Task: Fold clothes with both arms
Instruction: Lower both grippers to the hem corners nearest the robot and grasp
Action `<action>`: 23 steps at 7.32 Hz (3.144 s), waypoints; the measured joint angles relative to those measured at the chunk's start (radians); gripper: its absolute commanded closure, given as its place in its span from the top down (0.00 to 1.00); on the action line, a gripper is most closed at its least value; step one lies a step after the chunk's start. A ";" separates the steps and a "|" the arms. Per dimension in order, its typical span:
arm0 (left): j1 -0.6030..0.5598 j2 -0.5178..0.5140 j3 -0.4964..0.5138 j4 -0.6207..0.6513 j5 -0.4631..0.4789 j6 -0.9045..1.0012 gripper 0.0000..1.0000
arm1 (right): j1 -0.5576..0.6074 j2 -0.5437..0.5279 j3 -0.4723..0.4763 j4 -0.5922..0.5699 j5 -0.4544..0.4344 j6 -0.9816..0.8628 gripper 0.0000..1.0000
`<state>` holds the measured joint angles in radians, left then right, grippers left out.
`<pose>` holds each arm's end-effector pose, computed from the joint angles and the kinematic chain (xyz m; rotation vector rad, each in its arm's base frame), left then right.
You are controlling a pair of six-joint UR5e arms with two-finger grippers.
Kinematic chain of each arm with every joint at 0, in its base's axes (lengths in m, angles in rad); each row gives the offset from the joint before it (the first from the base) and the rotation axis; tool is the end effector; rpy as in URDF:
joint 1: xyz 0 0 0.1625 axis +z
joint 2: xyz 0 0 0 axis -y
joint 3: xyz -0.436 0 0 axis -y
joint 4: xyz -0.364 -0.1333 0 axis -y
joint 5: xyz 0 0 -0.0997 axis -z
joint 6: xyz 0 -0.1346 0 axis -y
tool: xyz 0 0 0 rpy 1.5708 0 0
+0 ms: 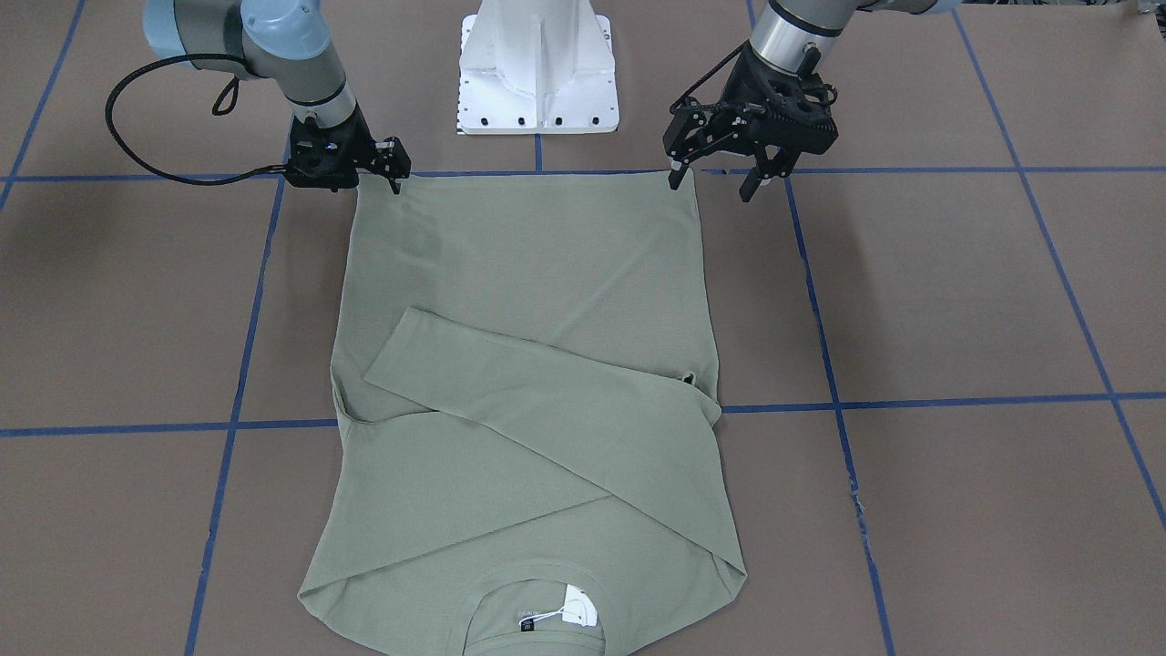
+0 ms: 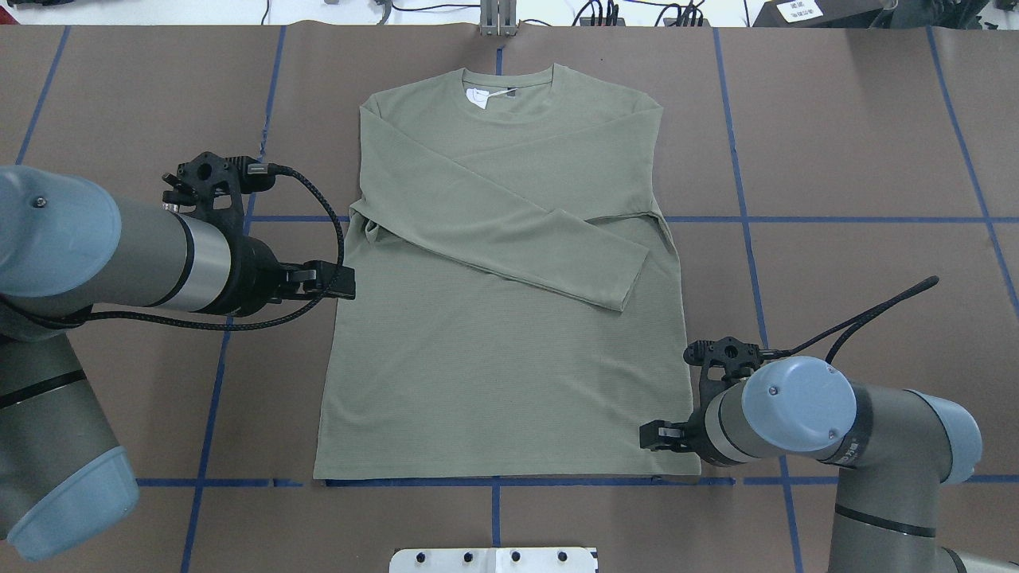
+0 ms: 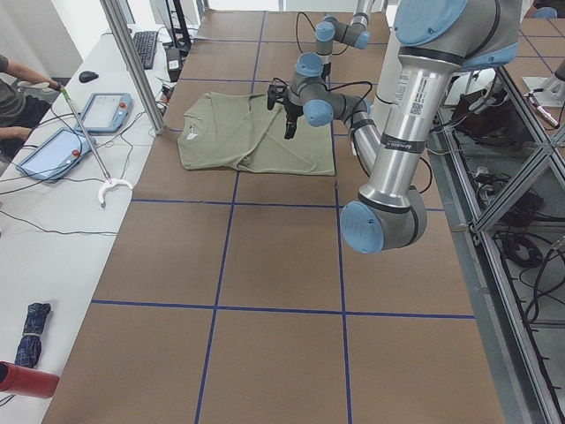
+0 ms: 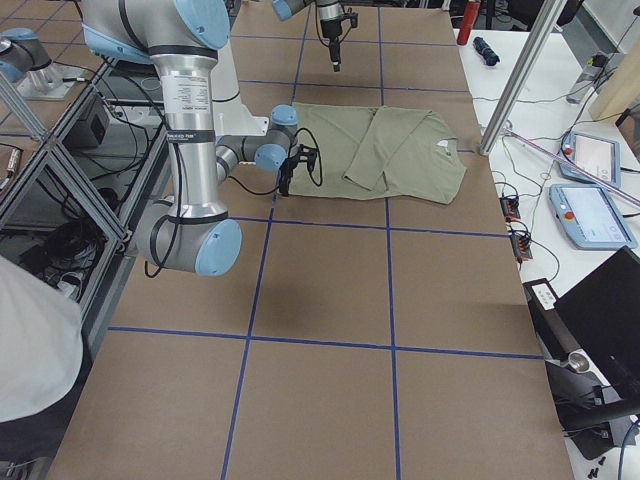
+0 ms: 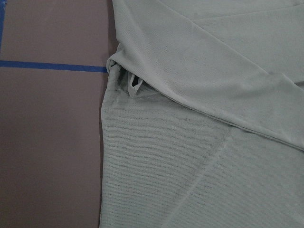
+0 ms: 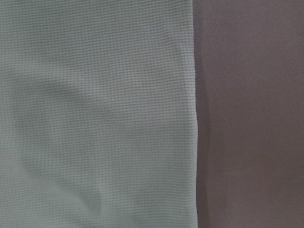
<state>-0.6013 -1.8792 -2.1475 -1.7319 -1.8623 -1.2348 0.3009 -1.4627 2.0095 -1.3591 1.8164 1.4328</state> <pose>0.3789 -0.3747 0.2745 0.2331 1.0452 -0.0870 -0.4670 -0.2502 0.4329 -0.0638 -0.7872 0.0612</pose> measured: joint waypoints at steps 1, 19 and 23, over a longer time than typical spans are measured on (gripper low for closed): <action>0.000 0.000 0.000 0.000 0.000 0.000 1.00 | -0.004 0.000 -0.005 0.000 0.000 0.000 0.98; 0.203 0.141 0.060 -0.022 0.075 -0.209 1.00 | 0.006 0.010 0.096 0.001 0.011 0.005 0.00; 0.377 0.115 0.136 -0.030 0.162 -0.352 0.90 | 0.014 0.016 0.098 0.002 0.011 0.005 0.00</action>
<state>-0.2242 -1.7644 -2.0120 -1.7615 -1.7000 -1.5868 0.3148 -1.4464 2.1074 -1.3576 1.8272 1.4374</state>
